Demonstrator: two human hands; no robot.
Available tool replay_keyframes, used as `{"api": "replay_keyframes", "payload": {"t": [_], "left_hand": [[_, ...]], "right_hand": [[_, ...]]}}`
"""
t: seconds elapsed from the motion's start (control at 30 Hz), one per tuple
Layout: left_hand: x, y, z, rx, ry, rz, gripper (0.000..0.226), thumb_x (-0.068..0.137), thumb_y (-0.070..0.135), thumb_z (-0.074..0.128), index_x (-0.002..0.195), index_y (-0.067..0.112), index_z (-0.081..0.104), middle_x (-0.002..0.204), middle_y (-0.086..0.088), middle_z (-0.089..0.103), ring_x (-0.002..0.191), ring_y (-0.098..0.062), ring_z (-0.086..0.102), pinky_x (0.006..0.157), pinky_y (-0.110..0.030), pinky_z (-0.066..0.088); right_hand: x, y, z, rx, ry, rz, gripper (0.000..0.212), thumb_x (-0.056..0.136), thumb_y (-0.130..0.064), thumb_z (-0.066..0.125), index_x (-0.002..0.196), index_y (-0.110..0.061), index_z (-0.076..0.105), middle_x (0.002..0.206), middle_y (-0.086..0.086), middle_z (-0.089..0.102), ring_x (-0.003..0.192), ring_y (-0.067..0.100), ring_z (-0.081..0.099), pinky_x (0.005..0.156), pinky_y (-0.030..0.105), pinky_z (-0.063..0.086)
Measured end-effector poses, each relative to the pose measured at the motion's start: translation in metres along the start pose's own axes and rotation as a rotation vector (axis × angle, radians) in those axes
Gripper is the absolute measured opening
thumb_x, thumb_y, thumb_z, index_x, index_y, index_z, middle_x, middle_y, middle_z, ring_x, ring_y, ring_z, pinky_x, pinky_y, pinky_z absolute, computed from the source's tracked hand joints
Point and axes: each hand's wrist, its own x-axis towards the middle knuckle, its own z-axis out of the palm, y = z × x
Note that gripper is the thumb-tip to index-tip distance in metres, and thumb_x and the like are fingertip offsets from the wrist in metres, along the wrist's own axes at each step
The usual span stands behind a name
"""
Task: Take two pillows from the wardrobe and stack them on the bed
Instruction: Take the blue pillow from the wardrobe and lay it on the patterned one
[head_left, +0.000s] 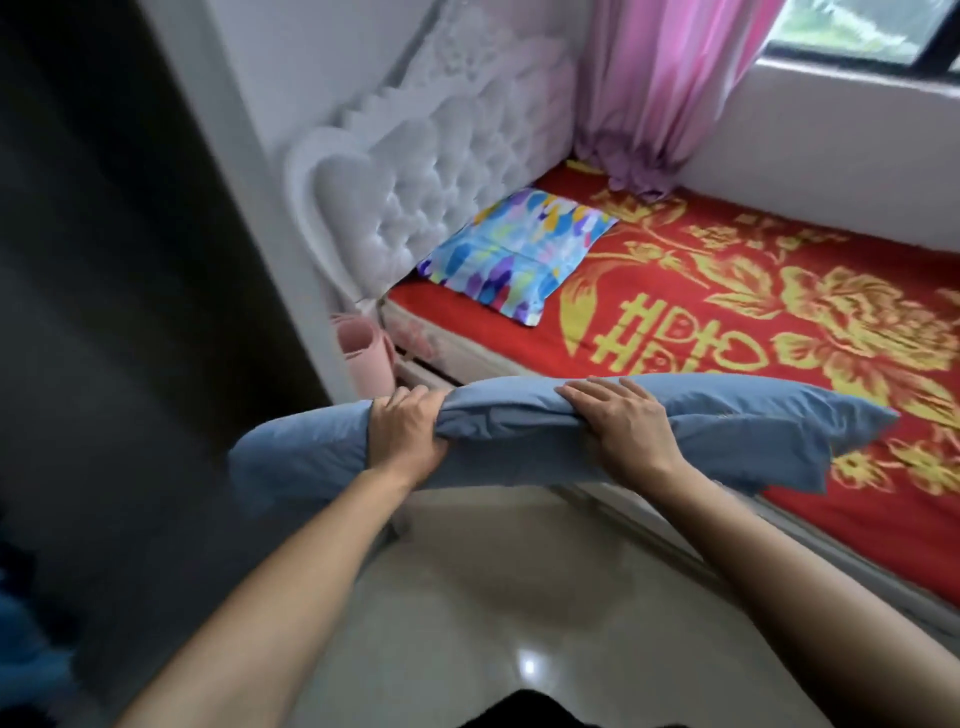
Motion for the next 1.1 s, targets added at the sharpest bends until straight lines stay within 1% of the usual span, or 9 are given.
{"api": "replay_keyframes", "payload": {"t": [0.1, 0.23, 0.3, 0.33, 0.4, 0.53, 0.77, 1.0, 1.1], "left_hand": [[0.036, 0.055, 0.003, -0.026, 0.115, 0.055, 0.035, 0.054, 0.013, 0.068, 0.088, 0.021, 0.066, 0.073, 0.0, 0.062, 0.072, -0.031, 0.058, 0.063, -0.037, 0.042], [0.075, 0.086, 0.017, -0.103, 0.207, 0.041, 0.03, 0.058, 0.011, 0.06, 0.085, 0.023, 0.067, 0.071, 0.004, 0.061, 0.073, -0.026, 0.056, 0.068, -0.036, 0.037], [0.093, 0.088, 0.026, -0.122, 0.219, 0.027, 0.031, 0.059, 0.01, 0.057, 0.085, 0.023, 0.068, 0.071, 0.005, 0.061, 0.074, -0.024, 0.055, 0.07, -0.035, 0.034], [0.103, 0.086, 0.031, -0.122, 0.218, 0.03, 0.031, 0.06, 0.009, 0.056, 0.085, 0.024, 0.068, 0.071, 0.005, 0.062, 0.074, -0.024, 0.055, 0.071, -0.035, 0.033], [0.123, 0.079, 0.039, -0.1, 0.214, 0.053, 0.029, 0.062, 0.01, 0.056, 0.085, 0.023, 0.069, 0.071, 0.004, 0.063, 0.073, -0.025, 0.056, 0.072, -0.034, 0.035], [0.184, 0.053, 0.049, -0.033, 0.205, 0.128, 0.033, 0.053, 0.005, 0.064, 0.081, 0.023, 0.067, 0.07, 0.004, 0.061, 0.071, -0.025, 0.056, 0.074, -0.034, 0.037], [0.312, -0.007, 0.046, -0.043, 0.15, 0.173, 0.035, 0.055, 0.006, 0.064, 0.086, 0.022, 0.067, 0.071, 0.004, 0.06, 0.07, -0.025, 0.055, 0.071, -0.034, 0.04], [0.426, -0.03, 0.055, -0.006, 0.145, 0.189, 0.054, 0.054, 0.01, 0.071, 0.107, 0.02, 0.068, 0.081, 0.0, 0.066, 0.077, -0.028, 0.062, 0.069, -0.036, 0.043], [0.479, -0.028, 0.064, 0.047, 0.085, 0.199, 0.071, 0.054, 0.014, 0.073, 0.124, 0.014, 0.061, 0.091, -0.008, 0.065, 0.085, -0.033, 0.063, 0.073, -0.041, 0.047]], "right_hand": [[-0.002, 0.064, -0.028, 0.078, -0.059, 0.106, 0.061, 0.069, -0.024, 0.059, 0.13, -0.028, 0.062, 0.129, -0.002, 0.065, 0.114, 0.027, 0.062, 0.095, 0.042, 0.047], [0.01, 0.118, -0.034, 0.093, -0.293, 0.179, 0.096, 0.068, -0.054, 0.069, 0.152, -0.034, 0.027, 0.147, 0.003, 0.046, 0.131, 0.029, 0.046, 0.105, 0.042, 0.037], [0.026, 0.128, -0.023, 0.109, -0.395, 0.231, 0.109, 0.064, -0.067, 0.071, 0.154, -0.033, 0.018, 0.145, 0.005, 0.048, 0.127, 0.031, 0.049, 0.1, 0.042, 0.041], [0.035, 0.131, -0.016, 0.124, -0.432, 0.236, 0.103, 0.066, -0.065, 0.071, 0.152, -0.035, 0.023, 0.14, 0.004, 0.054, 0.122, 0.03, 0.053, 0.094, 0.04, 0.044], [0.056, 0.138, 0.001, 0.128, -0.443, 0.213, 0.073, 0.072, -0.045, 0.063, 0.141, -0.045, 0.04, 0.124, -0.002, 0.067, 0.11, 0.026, 0.062, 0.079, 0.036, 0.048], [0.108, 0.145, 0.029, 0.094, -0.389, 0.22, 0.057, 0.075, -0.028, 0.053, 0.128, -0.05, 0.053, 0.1, -0.002, 0.074, 0.092, 0.028, 0.067, 0.065, 0.033, 0.042], [0.236, 0.158, 0.061, 0.08, -0.312, 0.256, 0.056, 0.079, -0.02, 0.054, 0.127, -0.047, 0.056, 0.114, -0.006, 0.072, 0.103, 0.027, 0.065, 0.067, 0.034, 0.041], [0.328, 0.201, 0.091, 0.019, -0.134, 0.225, 0.068, 0.065, -0.014, 0.054, 0.131, -0.027, 0.061, 0.126, -0.004, 0.067, 0.114, 0.024, 0.064, 0.094, 0.037, 0.049], [0.364, 0.234, 0.102, -0.025, -0.098, 0.205, 0.065, 0.061, -0.012, 0.059, 0.125, -0.024, 0.065, 0.121, -0.004, 0.07, 0.11, 0.023, 0.066, 0.093, 0.039, 0.051]]}}
